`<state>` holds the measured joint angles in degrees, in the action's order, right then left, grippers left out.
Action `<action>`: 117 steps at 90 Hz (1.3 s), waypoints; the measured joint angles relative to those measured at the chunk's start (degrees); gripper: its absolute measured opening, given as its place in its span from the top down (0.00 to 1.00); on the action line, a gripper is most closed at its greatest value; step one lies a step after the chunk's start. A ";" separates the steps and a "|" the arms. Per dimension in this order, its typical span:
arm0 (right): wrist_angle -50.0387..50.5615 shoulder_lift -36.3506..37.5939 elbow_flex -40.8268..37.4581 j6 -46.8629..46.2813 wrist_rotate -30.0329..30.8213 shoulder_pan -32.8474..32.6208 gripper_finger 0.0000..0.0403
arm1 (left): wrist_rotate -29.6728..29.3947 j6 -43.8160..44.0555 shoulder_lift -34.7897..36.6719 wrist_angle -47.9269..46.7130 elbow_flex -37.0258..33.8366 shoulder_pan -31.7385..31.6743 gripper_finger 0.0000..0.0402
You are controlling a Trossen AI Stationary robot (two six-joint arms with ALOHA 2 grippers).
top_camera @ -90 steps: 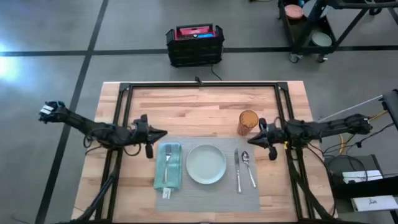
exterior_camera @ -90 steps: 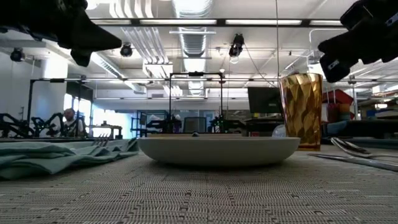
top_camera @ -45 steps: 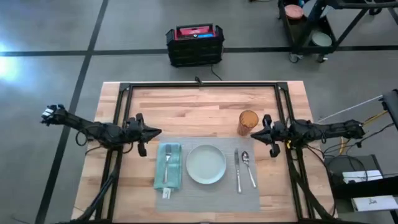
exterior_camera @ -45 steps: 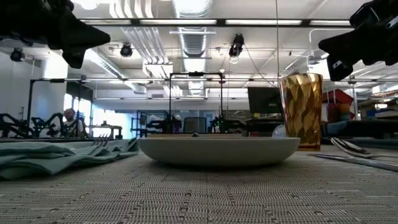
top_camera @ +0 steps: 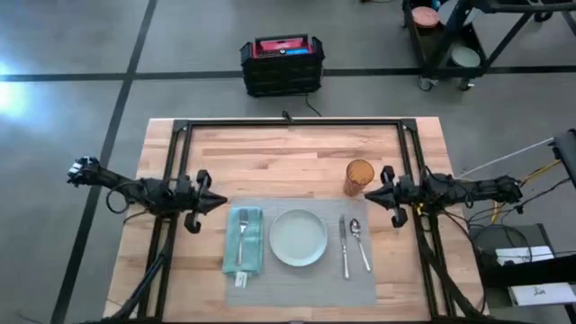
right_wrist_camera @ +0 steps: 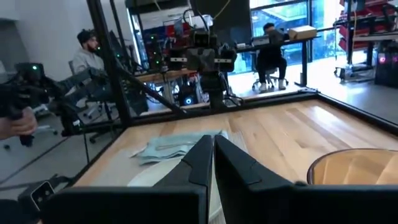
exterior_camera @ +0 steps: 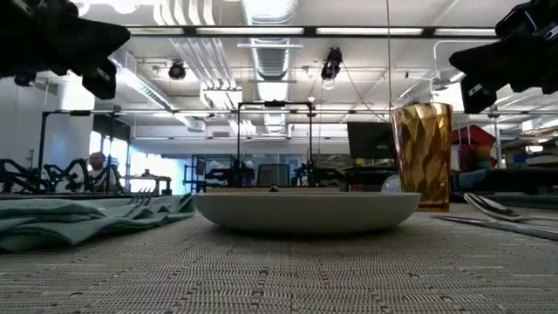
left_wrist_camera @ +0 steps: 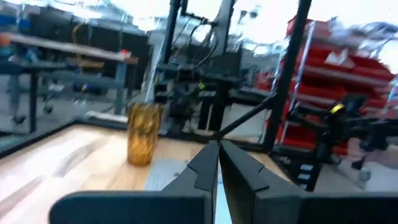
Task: Set table place
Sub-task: Return to home position
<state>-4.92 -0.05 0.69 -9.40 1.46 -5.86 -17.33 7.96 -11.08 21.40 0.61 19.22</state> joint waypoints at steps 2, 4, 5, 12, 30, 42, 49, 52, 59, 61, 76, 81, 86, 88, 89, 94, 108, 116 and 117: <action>0.03 0.00 0.00 -0.02 -0.01 0.01 0.99 | 0.01 -0.01 0.67 -1.08 0.10 -0.22 0.99; 0.03 0.00 0.00 -0.12 -0.01 0.01 0.99 | -0.03 -0.04 1.26 -2.45 0.13 -0.45 0.98; 0.03 -0.01 -0.01 -0.18 -0.01 0.01 0.99 | -0.03 -0.08 1.55 -2.92 0.11 -0.59 0.98; 0.14 0.00 -0.02 -0.34 -0.01 0.01 0.99 | -0.01 -0.58 3.22 -5.00 0.13 -1.69 0.98; 0.06 0.00 -0.02 0.46 0.00 0.01 0.99 | -0.01 -1.07 9.02 -11.88 0.00 -5.30 0.99; 0.07 0.02 -0.02 0.97 0.01 0.01 0.99 | 1.25 -0.81 11.07 -14.91 -0.03 -6.48 0.99; 0.07 0.04 -0.04 1.16 0.01 0.01 0.99 | 3.70 -0.93 11.04 -14.15 -0.03 -6.62 0.99; 0.08 0.04 -0.04 1.35 0.01 0.01 0.99 | 4.31 -0.95 11.06 -14.03 -0.03 -6.62 0.99; 0.07 0.04 -0.04 1.48 0.01 0.01 0.99 | 5.13 -1.17 11.07 -14.37 -0.05 -6.64 0.98; 0.08 0.04 -0.04 1.50 0.01 0.01 0.99 | 5.24 -1.24 11.07 -14.35 -0.05 -6.64 0.98; 0.65 0.04 -0.04 2.17 0.00 0.01 0.99 | 5.49 -1.66 11.07 -15.18 -0.05 -6.68 0.99; 1.49 0.04 -0.04 2.59 -0.01 0.01 0.99 | 5.49 -1.73 11.07 -15.00 -0.05 -6.68 0.99; 2.86 0.04 -0.06 2.61 -0.03 0.01 0.99 | 5.51 -1.74 11.07 -15.27 -0.07 -6.68 1.00; 3.40 0.04 -0.07 2.59 -0.03 0.01 0.99 | 5.52 -1.73 11.07 -15.27 -0.07 -6.68 1.00; 3.62 0.04 -0.07 2.56 -0.06 0.01 0.99 | 5.52 -1.73 11.07 -15.25 -0.07 -6.68 1.00; 3.87 -0.04 -0.07 2.70 -0.54 0.01 0.99 | 5.52 -1.74 11.07 -15.24 -0.07 -6.68 0.99; 4.07 -0.04 -0.07 3.70 -1.08 0.01 0.99 | 5.52 -1.87 11.07 -15.62 -0.07 -6.68 0.98; 4.14 -0.33 -0.07 3.52 -1.10 0.01 0.99 | 5.52 -1.77 11.07 -15.47 -0.07 -6.68 0.99; 4.14 -0.42 -0.07 3.53 -1.10 0.01 0.99 | 5.52 -1.72 11.07 -15.48 -0.07 -6.68 0.99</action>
<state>-0.78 -0.47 0.62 -5.87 0.36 -5.85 -11.81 6.24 -0.01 5.92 0.54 12.53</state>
